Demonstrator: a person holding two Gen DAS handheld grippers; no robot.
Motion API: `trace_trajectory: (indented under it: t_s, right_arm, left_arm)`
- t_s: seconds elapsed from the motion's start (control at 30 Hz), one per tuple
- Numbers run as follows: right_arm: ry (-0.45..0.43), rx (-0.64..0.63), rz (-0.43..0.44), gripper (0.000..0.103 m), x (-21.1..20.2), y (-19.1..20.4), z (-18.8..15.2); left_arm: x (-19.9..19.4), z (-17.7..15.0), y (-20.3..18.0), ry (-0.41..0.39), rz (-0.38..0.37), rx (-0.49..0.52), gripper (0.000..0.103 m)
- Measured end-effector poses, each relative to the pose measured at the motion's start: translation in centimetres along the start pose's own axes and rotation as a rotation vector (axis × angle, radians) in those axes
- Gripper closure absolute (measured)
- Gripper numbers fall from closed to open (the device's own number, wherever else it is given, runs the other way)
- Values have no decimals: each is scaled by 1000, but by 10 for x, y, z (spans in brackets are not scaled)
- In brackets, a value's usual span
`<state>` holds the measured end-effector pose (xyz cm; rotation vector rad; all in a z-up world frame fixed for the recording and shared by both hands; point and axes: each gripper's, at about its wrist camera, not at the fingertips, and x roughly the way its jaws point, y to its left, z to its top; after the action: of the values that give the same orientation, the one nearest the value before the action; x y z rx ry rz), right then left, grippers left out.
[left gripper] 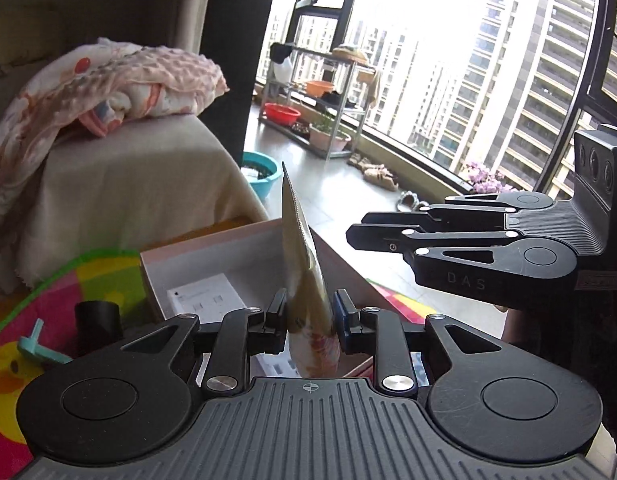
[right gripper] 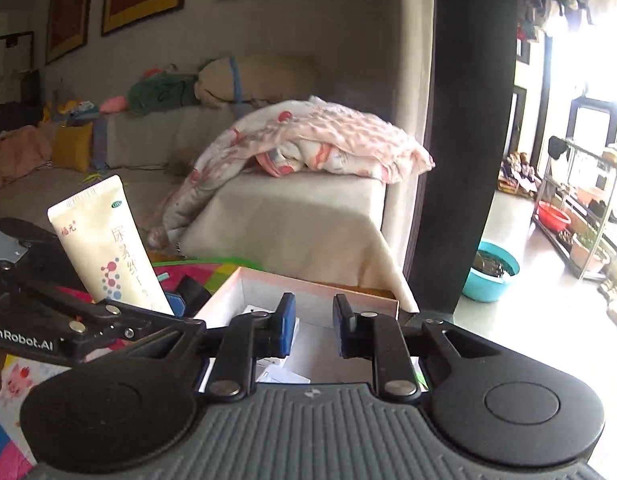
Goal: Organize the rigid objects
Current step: 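Release the tube and the wooden dog into the pink box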
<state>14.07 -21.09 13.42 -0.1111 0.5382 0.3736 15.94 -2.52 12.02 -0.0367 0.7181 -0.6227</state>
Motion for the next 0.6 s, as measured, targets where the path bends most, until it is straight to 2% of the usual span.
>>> trace_trajectory:
  t_s: [0.1,0.2,0.27,0.43,0.6]
  right_arm:
    - [34,10,-5,87,21,-5,-8]
    - [48,41,15,87,28,-12,-20]
    - [49,69,22,85,27,-16,-27]
    - [43,81,8,61,15,-15,-46]
    - [28,57,-13,58,-1,-7,-64]
  left_arm:
    - [34,0,12,112,10,-5,75]
    - [53,-2,16,134,69,24,76]
    - [56,1,18,108,104,40,75]
    - [42,13,23,-39,127,4,75]
    - [12,11,23,-150,97,-37,75]
